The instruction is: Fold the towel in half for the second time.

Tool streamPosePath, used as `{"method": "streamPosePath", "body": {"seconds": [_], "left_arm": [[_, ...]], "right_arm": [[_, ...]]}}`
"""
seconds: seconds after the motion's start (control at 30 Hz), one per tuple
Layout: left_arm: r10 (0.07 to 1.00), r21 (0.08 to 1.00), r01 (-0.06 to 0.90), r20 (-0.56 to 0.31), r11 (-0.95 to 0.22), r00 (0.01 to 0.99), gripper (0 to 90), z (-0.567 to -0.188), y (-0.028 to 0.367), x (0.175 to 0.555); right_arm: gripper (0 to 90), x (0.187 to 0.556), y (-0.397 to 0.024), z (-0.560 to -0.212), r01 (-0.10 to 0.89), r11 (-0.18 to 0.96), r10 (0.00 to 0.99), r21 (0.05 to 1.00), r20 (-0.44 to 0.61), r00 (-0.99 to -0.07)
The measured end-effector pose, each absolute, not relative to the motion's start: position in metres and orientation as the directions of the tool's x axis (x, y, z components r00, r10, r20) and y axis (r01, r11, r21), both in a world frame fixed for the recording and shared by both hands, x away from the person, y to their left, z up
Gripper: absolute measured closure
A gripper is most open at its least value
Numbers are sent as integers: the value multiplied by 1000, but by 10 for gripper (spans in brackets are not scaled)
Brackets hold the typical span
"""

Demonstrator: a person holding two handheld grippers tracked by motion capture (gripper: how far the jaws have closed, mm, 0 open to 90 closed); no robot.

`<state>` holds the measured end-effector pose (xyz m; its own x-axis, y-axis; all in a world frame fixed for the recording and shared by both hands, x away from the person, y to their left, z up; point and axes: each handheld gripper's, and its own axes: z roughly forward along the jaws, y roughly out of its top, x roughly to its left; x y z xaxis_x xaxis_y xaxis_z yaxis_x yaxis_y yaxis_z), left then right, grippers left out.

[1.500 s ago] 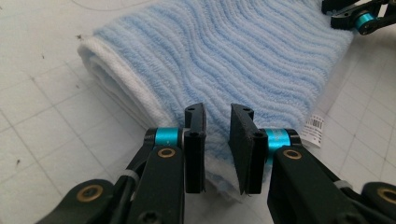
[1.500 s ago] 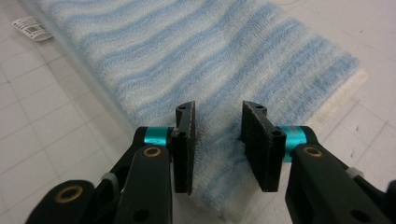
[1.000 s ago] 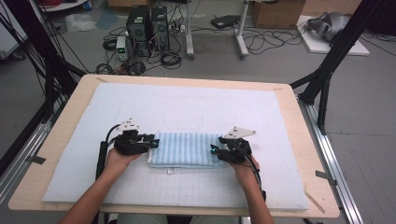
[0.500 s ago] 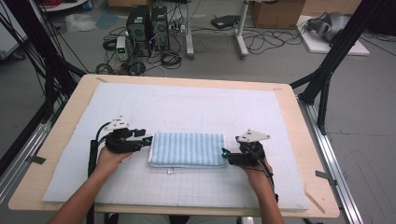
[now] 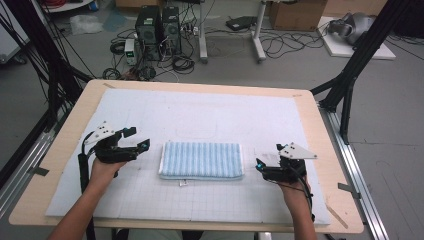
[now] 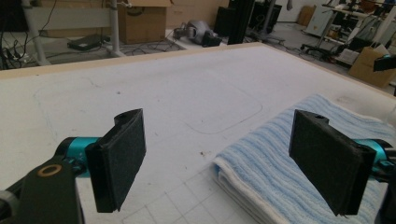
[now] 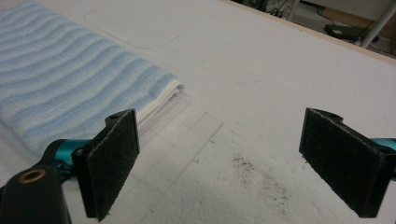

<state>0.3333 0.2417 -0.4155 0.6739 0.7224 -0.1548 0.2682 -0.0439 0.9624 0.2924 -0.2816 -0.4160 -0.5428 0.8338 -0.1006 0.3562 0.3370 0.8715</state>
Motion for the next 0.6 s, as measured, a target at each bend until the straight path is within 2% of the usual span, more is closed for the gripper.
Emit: {"method": "streamPosePath", "body": {"seconds": [0.27, 0.6], "left_arm": [[726, 964, 258, -134, -62, 675, 215, -418, 244, 326], [734, 966, 252, -126, -63, 667, 219, -417, 248, 323]], "right_arm": [[114, 285, -288, -409, 352, 312, 853, 882, -97, -513], [114, 290, -284, -410, 354, 313, 848, 881, -91, -522]]}}
